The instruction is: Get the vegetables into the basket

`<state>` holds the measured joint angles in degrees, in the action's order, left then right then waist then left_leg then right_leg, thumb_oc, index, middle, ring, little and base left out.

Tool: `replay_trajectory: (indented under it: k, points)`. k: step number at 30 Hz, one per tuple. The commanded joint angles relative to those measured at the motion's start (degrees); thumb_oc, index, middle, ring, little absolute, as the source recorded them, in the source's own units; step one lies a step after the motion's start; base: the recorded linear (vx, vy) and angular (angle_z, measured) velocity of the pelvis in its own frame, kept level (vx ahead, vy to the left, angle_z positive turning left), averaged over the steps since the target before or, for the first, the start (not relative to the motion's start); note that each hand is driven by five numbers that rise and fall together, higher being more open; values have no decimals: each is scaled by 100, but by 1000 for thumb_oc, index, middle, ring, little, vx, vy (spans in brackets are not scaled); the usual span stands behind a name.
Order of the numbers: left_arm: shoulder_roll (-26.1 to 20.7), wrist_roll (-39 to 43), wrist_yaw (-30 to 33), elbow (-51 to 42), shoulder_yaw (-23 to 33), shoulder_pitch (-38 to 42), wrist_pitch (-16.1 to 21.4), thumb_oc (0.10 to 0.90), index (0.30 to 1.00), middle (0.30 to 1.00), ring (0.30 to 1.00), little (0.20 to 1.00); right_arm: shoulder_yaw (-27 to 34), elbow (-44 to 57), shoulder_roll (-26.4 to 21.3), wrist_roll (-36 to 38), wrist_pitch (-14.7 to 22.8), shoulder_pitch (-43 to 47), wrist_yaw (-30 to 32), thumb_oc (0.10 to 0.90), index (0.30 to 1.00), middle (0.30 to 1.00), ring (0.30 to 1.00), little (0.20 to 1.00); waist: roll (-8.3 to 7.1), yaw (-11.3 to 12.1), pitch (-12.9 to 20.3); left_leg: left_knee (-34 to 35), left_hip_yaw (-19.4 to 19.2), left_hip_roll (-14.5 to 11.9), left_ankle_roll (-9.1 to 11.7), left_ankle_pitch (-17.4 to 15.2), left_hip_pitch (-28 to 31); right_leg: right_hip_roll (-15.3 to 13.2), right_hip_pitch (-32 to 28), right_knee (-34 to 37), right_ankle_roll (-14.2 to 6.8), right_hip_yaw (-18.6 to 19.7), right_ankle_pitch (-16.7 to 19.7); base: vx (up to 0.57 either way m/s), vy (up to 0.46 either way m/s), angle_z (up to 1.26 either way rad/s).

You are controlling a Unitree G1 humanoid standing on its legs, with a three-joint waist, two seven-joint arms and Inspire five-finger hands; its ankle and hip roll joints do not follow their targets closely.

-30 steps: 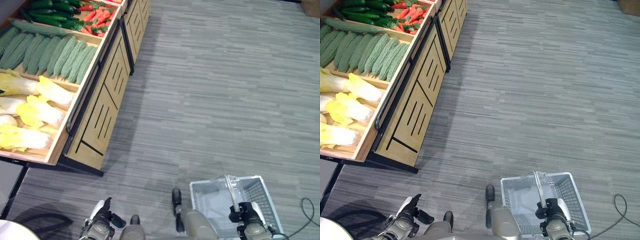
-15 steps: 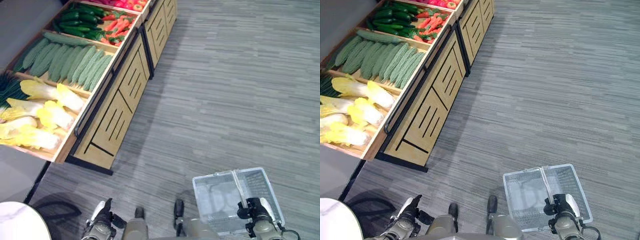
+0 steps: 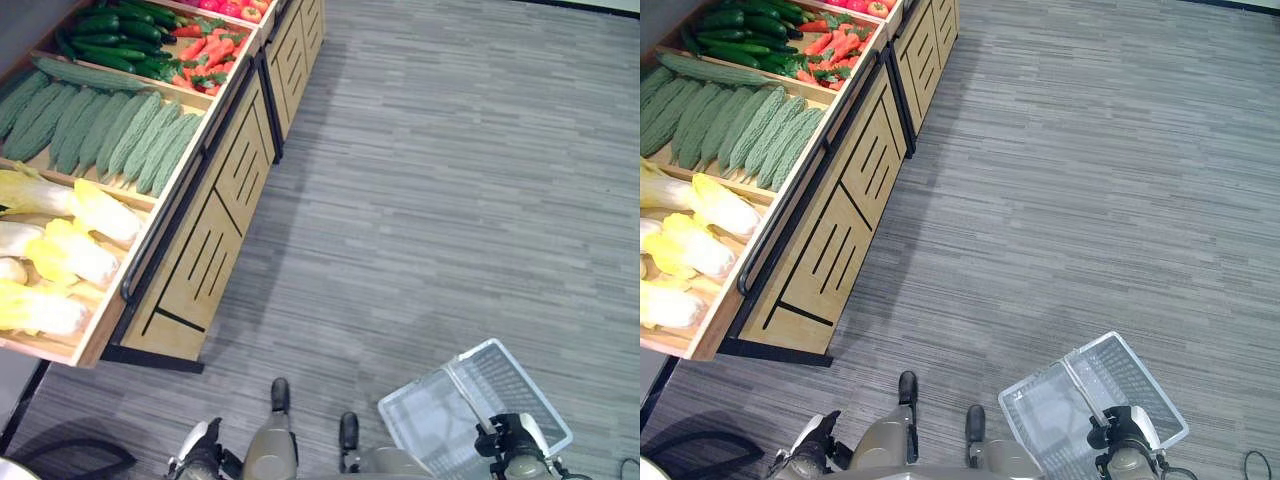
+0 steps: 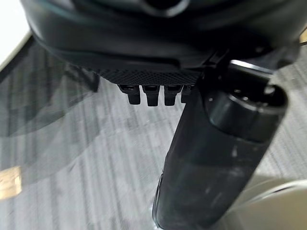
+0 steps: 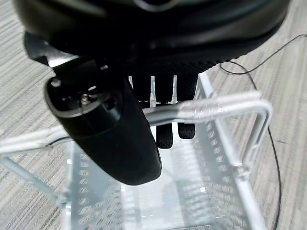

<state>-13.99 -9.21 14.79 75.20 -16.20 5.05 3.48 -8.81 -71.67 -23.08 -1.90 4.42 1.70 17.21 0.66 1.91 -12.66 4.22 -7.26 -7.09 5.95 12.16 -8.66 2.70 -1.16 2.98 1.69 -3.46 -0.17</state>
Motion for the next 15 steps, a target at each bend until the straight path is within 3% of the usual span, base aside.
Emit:
replay_trajectory:
  k: [1, 7, 12, 15]
  points:
    - [-392, -196, 204, 27, -67, 127, -42, 900, 1000, 1000, 1000, 1000, 236, 205, -151, 10, 73, -82, 210, 400, 300, 300, 300, 300, -264, 171, 29, -197, -96, 217, -316, -344, -69, -1091, 94, -869, -1090, 316, 99, 33, 121, -4]
    - [-499, -186, 230, -5, -38, 196, -28, 900, 1000, 1000, 1000, 1000, 167, 188, -48, 15, 27, 18, 192, 400, 300, 300, 300, 300, -401, 204, 65, -16, -134, 460, -466, -459, 35, -1267, 207, -904, -1249, 425, 645, 43, 155, 1]
    - [-510, -175, 217, -14, -22, 195, -12, 900, 1000, 1000, 1000, 1000, 165, 177, -15, 28, 13, 65, 170, 400, 300, 300, 300, 300, -420, 217, 91, 37, -100, 625, -568, -576, 146, -1367, 253, -1077, -1316, 457, 907, 49, 134, 3]
    - [-542, -162, 186, -68, -7, 181, -19, 900, 1000, 1000, 1000, 1000, 88, 219, 14, 11, -1, 135, 144, 400, 300, 300, 300, 300, -404, 242, 66, 3, -34, 741, -681, -676, 238, -1415, 397, -1545, -1316, 495, 1218, 61, 131, 5]
